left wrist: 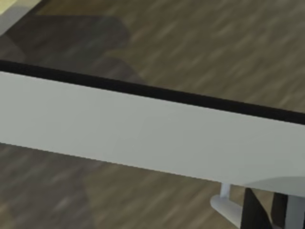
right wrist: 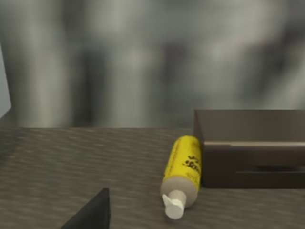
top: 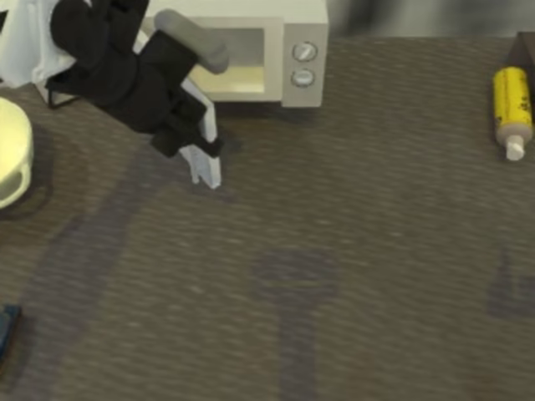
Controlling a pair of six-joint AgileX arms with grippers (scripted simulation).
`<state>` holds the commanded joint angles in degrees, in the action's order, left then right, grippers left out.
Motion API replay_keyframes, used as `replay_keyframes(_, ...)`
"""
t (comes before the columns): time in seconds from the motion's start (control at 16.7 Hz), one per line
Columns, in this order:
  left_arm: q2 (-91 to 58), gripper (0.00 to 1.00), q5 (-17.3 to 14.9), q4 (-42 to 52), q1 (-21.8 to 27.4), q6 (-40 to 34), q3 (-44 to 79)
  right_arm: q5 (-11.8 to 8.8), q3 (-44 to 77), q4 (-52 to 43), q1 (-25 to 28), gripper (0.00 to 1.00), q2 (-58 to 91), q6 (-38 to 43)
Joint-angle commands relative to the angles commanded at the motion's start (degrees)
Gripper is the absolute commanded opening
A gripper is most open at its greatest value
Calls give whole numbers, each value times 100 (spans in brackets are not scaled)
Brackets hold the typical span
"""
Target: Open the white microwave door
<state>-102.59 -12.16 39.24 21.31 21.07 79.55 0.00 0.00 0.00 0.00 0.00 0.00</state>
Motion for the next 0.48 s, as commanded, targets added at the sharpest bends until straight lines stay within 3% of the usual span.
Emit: replay_keyframes(0.48,160,0,-449,231,-391,963,-98,0,0,0,0,100,0,0)
